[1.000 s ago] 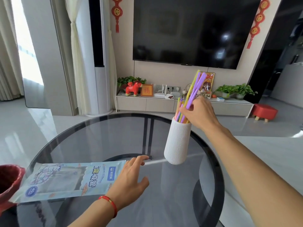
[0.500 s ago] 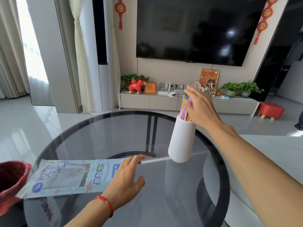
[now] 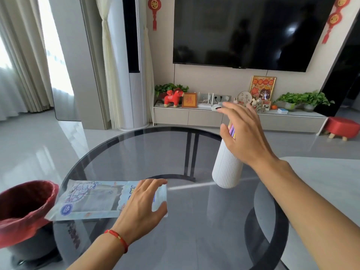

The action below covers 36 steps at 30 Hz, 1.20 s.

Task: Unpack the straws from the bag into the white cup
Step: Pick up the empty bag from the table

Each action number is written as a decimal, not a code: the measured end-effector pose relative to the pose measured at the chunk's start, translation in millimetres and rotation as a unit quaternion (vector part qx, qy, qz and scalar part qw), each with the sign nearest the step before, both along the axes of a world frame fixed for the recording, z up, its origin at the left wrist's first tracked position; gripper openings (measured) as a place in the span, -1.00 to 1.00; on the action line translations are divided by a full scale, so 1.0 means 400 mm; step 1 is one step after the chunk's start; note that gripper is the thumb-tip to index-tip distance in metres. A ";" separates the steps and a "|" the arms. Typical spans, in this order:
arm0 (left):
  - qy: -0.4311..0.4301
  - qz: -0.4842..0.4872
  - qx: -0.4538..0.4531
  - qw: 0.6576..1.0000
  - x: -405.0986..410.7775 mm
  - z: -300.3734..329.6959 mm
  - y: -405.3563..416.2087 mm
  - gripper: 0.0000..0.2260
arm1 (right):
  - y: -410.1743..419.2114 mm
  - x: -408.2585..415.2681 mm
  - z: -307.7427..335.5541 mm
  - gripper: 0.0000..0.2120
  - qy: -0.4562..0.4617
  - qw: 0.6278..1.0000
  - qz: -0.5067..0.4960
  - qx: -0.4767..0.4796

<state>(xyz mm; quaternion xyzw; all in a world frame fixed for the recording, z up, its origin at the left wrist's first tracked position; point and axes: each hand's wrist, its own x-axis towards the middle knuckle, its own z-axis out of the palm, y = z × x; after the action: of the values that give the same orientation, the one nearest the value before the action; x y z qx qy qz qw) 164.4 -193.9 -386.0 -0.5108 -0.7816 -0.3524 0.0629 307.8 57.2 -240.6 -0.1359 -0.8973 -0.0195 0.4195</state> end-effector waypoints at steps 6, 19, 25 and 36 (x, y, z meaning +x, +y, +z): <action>-0.017 0.022 0.054 0.998 -0.005 0.048 -0.040 -0.65 | -0.114 0.041 -0.040 -0.76 0.097 0.989 0.082 -0.077; -0.005 0.178 -0.187 0.966 -0.077 -0.055 -0.130 -0.48 | -0.306 -0.202 -0.361 -0.44 -0.233 0.878 0.025 -0.418; -0.039 0.237 -0.158 0.958 -0.111 -0.073 -0.230 -0.43 | -0.348 -0.340 -0.407 -0.50 -0.239 0.867 -0.030 -0.437; -0.167 0.306 -0.019 0.937 -0.183 -0.032 -0.418 -0.47 | -0.553 -0.506 -0.446 -0.80 -0.122 0.699 0.147 -0.689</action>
<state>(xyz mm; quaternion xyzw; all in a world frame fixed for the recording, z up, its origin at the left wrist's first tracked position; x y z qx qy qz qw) 91.3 -361.2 -398.9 -0.1820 -0.9058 -0.3817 0.0269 105.5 -164.0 -419.0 -0.2494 -0.7116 0.6502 0.0932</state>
